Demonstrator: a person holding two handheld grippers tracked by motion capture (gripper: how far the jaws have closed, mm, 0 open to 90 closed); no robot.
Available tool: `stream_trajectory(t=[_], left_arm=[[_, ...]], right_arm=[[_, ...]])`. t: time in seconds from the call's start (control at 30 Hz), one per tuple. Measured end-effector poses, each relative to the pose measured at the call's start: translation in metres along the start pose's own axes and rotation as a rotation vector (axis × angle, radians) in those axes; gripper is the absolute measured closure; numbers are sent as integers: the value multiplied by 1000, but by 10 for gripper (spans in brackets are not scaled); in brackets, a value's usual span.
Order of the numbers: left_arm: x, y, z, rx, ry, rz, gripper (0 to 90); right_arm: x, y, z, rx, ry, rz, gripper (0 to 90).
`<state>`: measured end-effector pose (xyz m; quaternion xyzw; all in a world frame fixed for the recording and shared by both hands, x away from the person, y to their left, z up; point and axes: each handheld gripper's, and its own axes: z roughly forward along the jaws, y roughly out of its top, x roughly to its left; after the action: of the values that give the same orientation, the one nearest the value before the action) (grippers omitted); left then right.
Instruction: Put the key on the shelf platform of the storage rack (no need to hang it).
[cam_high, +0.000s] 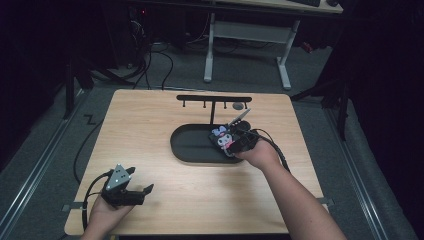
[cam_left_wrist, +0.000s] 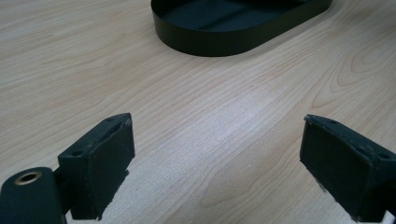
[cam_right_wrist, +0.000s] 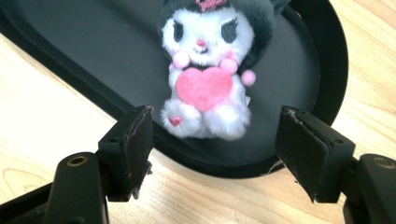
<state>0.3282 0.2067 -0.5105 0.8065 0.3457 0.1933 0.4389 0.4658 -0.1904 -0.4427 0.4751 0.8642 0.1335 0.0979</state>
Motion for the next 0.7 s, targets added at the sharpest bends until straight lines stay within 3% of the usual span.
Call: stream_trajectory(t=[0.07,0.33,0.43,0.53,0.63,0.7], left_arm=[[0,0,0,3,-1,2,107],[-1,0,1,9,0,7,107],[-1,1,1,8,-1,8,107],[-2,1,1,7,0,8,107],[-2,1,2,10,-2,9,107],[-2,1,2,11,-2,9,107]], right_arm=[[1,-4,0,-3,-3,18,280],[0,-17,-9,-32,-27,-11,273],[-1,-26,-15,-59,-13,9,276],[1,-37,-17,-74,-28,-8,273],[5,-49,-18,-90,-10,10,272],[8,-57,-18,-105,-13,-6,275]])
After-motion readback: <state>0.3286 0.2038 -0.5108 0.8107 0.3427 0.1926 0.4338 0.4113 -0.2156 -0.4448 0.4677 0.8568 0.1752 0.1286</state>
